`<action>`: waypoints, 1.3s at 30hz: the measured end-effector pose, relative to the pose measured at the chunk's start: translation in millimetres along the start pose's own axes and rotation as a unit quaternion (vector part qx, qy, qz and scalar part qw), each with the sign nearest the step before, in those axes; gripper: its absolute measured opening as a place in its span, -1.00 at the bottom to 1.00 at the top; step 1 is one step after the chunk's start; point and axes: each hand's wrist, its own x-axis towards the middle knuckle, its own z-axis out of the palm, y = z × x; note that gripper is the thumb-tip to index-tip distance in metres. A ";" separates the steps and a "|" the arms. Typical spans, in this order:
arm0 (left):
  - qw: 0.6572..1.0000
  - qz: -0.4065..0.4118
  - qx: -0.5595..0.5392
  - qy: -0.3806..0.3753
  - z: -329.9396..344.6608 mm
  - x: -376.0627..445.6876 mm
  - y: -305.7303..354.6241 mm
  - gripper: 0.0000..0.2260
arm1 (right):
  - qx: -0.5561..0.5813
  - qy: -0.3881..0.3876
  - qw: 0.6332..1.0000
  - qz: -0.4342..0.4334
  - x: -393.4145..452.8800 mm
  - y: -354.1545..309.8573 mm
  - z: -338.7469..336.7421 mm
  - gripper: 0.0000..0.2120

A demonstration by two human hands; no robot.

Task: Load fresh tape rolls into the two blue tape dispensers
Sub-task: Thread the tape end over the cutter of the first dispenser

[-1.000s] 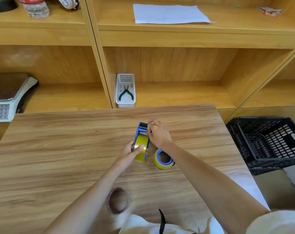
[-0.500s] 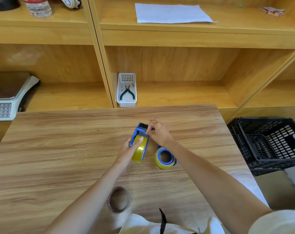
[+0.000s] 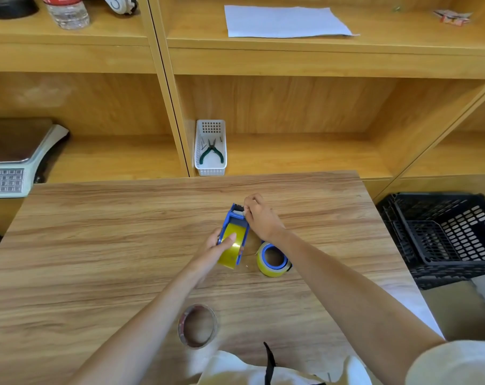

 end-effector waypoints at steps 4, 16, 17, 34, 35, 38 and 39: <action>0.997 -0.004 -0.011 -0.077 1.8 -18.7 10.5 -0.46 | 0.000 -0.007 1.000 0.011 -1.5 1.8 -1.9 -0.82; 0.997 -0.039 -0.061 0.004 10.8 -15.2 17.7 -0.66 | -0.059 0.026 0.997 0.032 -10.0 -0.8 -5.6 -0.79; 0.998 -0.040 -0.053 0.016 12.0 -15.4 19.4 -0.68 | -0.063 0.029 0.997 0.033 -10.2 -2.0 -5.6 -0.79; 0.981 -0.008 -0.065 -0.180 -1.7 -22.5 8.3 -0.38 | -0.010 0.047 0.991 0.123 -5.4 2.2 -20.7 -0.78; 0.984 -0.017 -0.063 -0.168 -1.1 -21.6 8.7 -0.44 | -0.008 0.047 0.992 0.120 -6.0 2.4 -20.2 -0.79; 0.994 -0.055 -0.043 -0.084 6.0 -22.6 15.9 -0.62 | -0.013 0.049 0.994 0.099 -8.0 0.6 -18.6 -0.82; 0.996 -0.064 -0.041 -0.050 8.6 -22.1 16.5 -0.64 | -0.015 0.050 0.994 0.092 -7.8 -0.3 -18.0 -0.83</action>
